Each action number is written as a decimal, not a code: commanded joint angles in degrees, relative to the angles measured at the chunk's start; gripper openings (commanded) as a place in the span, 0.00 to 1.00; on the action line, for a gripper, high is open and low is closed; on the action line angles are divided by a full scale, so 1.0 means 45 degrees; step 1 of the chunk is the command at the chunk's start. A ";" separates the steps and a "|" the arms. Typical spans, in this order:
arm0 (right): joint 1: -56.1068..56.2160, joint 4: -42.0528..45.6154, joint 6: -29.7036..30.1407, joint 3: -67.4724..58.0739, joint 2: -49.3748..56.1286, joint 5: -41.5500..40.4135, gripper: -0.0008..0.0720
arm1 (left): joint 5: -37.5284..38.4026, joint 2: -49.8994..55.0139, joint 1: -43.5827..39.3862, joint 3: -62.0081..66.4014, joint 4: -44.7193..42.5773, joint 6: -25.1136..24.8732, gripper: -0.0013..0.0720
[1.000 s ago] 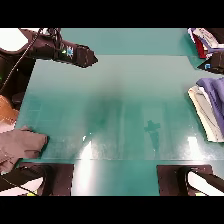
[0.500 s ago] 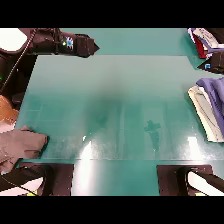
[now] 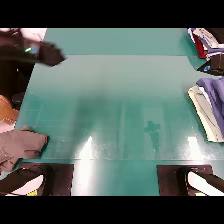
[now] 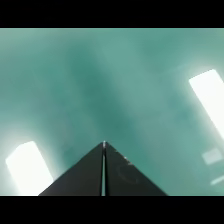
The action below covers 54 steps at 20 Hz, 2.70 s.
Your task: Fold the shirts.
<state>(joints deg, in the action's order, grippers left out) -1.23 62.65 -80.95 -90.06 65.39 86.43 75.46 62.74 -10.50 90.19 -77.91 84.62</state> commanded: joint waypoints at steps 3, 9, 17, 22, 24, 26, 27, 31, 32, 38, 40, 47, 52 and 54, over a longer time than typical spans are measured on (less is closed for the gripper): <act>0.0015 0.0005 -0.0005 0.0000 0.0000 -0.0155 0.03 | 0.4367 -0.1671 0.2006 -0.2628 -0.5537 0.0121 0.17; 0.0010 0.0010 0.0010 0.0000 0.0000 -0.0185 0.03 | 0.3152 -0.1642 0.4231 -0.7572 -0.5615 0.0573 0.94; 0.0010 0.0005 0.0005 0.0000 0.0000 -0.0189 0.03 | 0.1812 -0.1642 0.5319 -1.1162 -0.5625 0.0923 0.94; 0.0010 0.0005 0.0010 0.0000 0.0000 -0.0194 0.03 | 0.2404 -0.1642 0.5319 -1.1210 -0.5591 0.0918 0.44; 0.0015 0.0005 0.0010 0.0000 0.0000 -0.0189 0.03 | 0.2603 -0.1642 0.5319 -1.1220 -0.5591 0.0908 0.10; 0.0010 0.0010 0.0010 0.0000 0.0000 -0.0189 0.03 | 0.2715 -0.1647 0.5319 -1.1215 -0.5591 0.0913 0.05; 0.0010 0.0010 0.0010 0.0000 0.0000 -0.0189 0.03 | 0.2715 -0.1656 0.5319 -1.1200 -0.5591 0.0918 0.05; 0.0010 0.0005 0.0010 -0.0005 -0.0005 -0.0209 0.03 | 0.2914 -0.1715 0.5319 -0.9350 -0.4760 0.0923 0.05; 0.0010 -0.0005 0.0005 -0.0010 -0.0010 -0.0209 0.03 | 0.3109 -0.1821 0.5319 -0.8257 -0.4119 0.0869 0.05; 0.0010 -0.0019 0.0005 -0.0661 -0.0039 -0.0330 0.03 | 0.3580 -0.2817 0.2871 -0.0797 -0.3050 0.1307 0.05; 0.0010 -0.0024 0.0000 -0.1292 -0.0039 -0.0627 0.03 | 0.3317 -0.2803 0.1370 0.1088 -0.3036 0.1729 0.05; 0.0010 -0.0019 0.0000 -0.3687 -0.0039 -0.1166 0.03 | 0.2176 -0.1515 -0.3419 0.2132 -0.2958 0.2443 0.05; 0.0010 -0.0010 -0.0005 -0.4017 -0.0039 -0.1010 0.03 | 0.0597 0.1749 -0.5605 0.2089 0.0588 0.1462 0.06; 0.0010 -0.0010 -0.0005 -0.4017 -0.0039 -0.0894 0.03 | -0.0102 0.2973 -0.6096 0.2089 0.1739 0.0753 0.63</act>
<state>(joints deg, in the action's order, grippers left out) -1.21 62.54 -80.93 -107.55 65.23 81.71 79.61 69.10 -33.80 99.39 -79.11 92.03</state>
